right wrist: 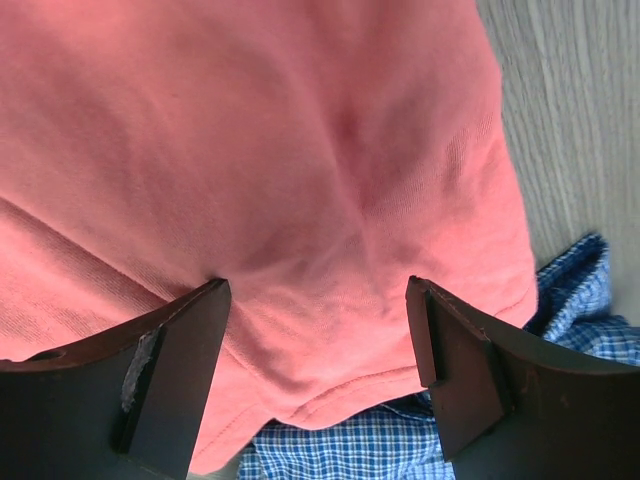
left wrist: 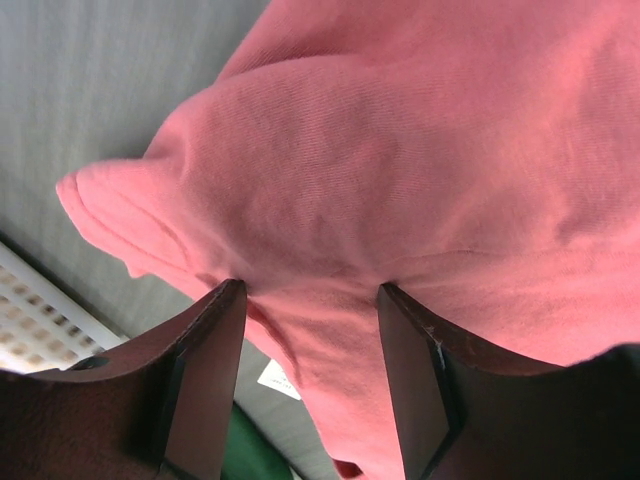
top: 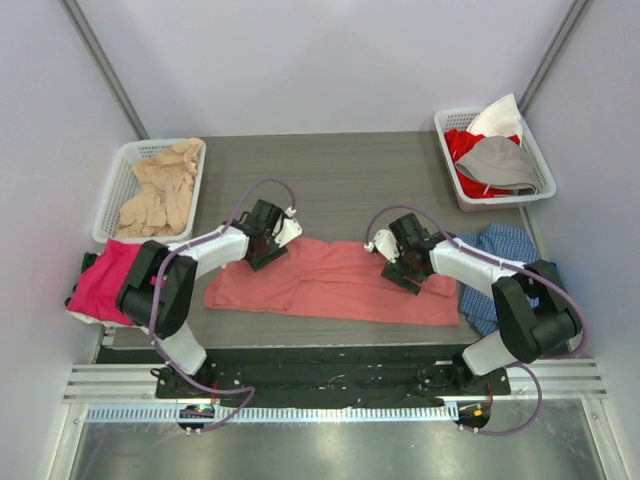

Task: Fold and stack the t-shirts
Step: Fold the tshirt

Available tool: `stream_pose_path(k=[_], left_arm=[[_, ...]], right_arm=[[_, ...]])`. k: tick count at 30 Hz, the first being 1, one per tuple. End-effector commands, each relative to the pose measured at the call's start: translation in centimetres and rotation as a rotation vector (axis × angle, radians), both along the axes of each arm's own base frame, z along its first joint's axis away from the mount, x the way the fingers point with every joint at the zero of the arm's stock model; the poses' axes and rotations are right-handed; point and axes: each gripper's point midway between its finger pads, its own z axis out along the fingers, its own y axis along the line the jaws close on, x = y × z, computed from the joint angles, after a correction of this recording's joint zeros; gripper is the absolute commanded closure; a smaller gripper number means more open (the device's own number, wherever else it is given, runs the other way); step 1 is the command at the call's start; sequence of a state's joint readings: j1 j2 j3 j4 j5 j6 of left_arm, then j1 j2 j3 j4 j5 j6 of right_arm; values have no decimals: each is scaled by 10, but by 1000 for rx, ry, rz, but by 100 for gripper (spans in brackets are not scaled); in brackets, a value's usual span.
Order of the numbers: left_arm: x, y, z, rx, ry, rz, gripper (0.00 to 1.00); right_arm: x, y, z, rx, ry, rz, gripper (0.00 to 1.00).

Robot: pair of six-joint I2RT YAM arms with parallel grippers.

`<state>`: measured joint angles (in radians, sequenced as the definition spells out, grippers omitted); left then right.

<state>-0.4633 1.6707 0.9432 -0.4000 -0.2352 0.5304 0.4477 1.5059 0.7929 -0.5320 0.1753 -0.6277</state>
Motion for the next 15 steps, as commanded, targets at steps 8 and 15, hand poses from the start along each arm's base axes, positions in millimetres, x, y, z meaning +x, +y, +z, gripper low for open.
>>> stream_pose_path(k=[8, 15], left_arm=[[72, -40, -39, -10, 74, -8, 40], [146, -65, -24, -61, 18, 28, 41]], right_arm=[[-25, 31, -50, 8, 140, 102, 19], [-14, 41, -46, 19, 139, 129, 19]])
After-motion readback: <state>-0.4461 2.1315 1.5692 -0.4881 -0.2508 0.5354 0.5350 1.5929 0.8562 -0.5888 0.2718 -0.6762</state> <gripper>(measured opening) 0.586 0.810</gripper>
